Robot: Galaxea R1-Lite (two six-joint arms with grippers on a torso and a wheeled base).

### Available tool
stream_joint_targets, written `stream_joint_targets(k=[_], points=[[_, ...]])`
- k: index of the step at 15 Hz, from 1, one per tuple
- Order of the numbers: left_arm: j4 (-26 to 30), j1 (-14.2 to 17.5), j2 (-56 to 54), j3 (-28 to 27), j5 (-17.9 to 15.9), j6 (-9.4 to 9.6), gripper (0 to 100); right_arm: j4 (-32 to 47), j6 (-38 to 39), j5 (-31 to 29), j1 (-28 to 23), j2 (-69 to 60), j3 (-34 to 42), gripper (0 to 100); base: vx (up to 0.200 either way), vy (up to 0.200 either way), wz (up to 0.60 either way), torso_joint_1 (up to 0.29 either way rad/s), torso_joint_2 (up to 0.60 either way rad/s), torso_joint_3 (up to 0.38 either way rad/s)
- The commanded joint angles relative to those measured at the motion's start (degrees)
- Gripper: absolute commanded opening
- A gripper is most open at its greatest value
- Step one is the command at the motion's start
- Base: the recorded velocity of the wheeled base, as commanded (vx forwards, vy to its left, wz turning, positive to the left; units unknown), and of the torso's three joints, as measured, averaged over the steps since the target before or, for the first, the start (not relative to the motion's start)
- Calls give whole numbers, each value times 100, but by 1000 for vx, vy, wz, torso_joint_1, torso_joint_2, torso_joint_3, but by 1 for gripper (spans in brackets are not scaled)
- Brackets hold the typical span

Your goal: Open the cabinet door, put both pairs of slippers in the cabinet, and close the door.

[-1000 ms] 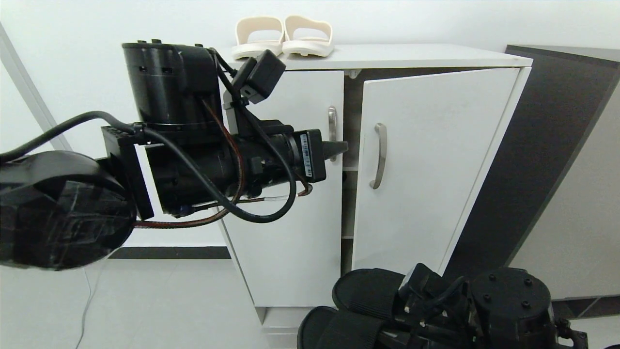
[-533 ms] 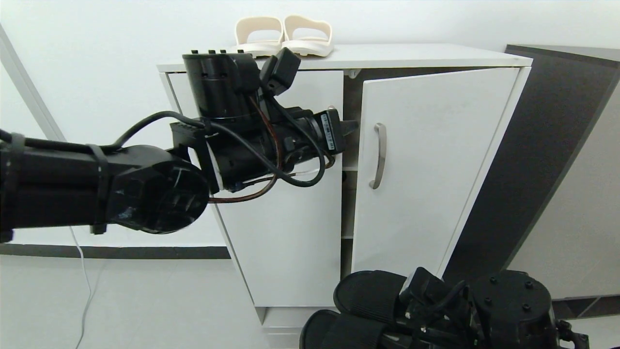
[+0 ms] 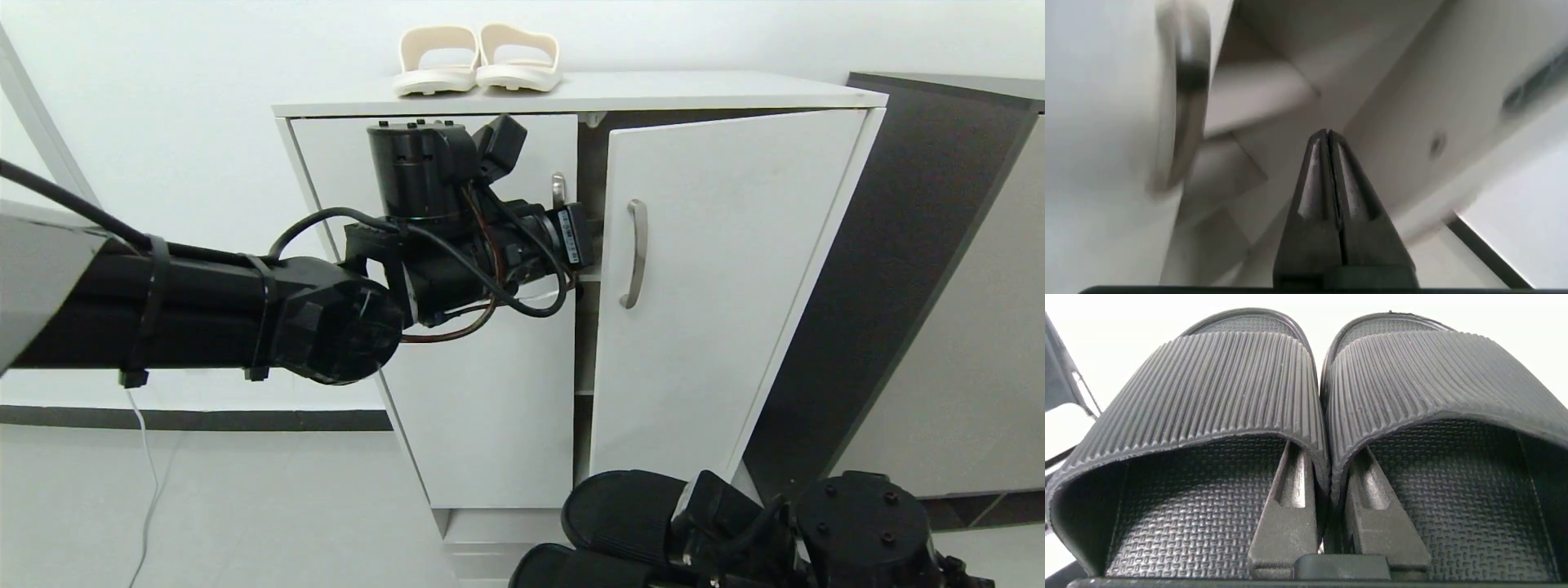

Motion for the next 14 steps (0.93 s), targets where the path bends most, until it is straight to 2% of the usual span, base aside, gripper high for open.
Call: stream_joint_targets(k=[1,3,5,6,7,11,14], points=[[-9,-91,-24,151,-8,-5,0,-9,-2,4,68,12,9,0,-200,0,0,2,2,-2],[-176,-416,-129,458,-43,30,0,-9,-2,4,164,12,53,0,-200,0,0,0,0,2],[-589,-987,-77,617,-61,92,0,-9,-2,4,243,4,71,0,-200,0,0,2,2,2],[-835,-1233,99,590,-69,83,0,-18,-2,4,252,-5,97,0,0,0,0,0,0,0],[-993,-1303,222,573,-69,83,0,-18,-2,4,252,-5,106,0,0,0,0,0,0,0],[-1169,-1110,275,608,-17,-40,0,-27,-2,-5,252,4,97,0,0,0,0,0,0,0],[-1125,-671,-94,819,1,-31,0,-27,51,-146,138,162,-166,0,0,0,0,0,0,0]])
